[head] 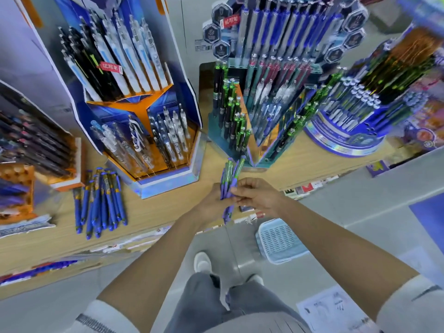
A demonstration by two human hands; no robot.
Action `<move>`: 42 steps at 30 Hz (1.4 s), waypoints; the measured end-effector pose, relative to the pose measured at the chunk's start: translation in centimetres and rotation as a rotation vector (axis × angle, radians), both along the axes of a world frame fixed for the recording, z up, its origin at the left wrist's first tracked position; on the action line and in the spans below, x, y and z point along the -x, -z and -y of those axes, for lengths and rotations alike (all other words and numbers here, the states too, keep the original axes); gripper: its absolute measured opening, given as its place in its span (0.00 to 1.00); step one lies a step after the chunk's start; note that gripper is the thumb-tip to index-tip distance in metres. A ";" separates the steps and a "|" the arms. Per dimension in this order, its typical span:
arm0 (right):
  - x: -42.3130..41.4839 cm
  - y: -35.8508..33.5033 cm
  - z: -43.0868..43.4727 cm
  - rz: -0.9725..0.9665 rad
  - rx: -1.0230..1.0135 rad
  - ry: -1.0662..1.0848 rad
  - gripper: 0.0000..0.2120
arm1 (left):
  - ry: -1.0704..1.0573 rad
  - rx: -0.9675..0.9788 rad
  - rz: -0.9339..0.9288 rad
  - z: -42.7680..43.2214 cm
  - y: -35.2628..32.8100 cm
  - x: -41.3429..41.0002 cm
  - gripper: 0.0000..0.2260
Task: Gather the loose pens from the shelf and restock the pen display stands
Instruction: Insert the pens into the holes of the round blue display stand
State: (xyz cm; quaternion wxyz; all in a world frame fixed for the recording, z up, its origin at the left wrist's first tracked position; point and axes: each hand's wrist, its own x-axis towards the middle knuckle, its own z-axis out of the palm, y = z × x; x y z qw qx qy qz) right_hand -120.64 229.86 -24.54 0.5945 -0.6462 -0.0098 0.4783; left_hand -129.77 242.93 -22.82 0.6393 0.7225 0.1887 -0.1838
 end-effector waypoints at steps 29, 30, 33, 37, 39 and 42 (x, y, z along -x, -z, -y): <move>-13.3 -5.4 23.1 0.700 0.306 0.617 0.06 | 0.103 0.025 0.147 19.0 -3.3 -14.8 0.09; -14.3 -5.5 22.9 0.732 0.340 0.614 0.06 | 0.105 0.031 0.142 19.0 -3.3 -16.0 0.10; -16.8 -5.5 22.3 0.763 0.421 0.615 0.06 | 0.098 0.099 0.138 18.9 -3.4 -19.3 0.09; -18.7 -4.6 22.0 0.747 0.455 0.634 0.05 | 0.158 0.094 0.139 18.4 -3.1 -22.1 0.09; -19.1 -4.3 22.3 0.747 0.457 0.670 0.04 | 0.167 0.105 0.135 18.3 -2.7 -23.0 0.09; -19.7 -4.8 23.0 0.813 0.422 0.773 0.07 | 0.184 0.147 0.129 18.2 -2.5 -23.7 0.09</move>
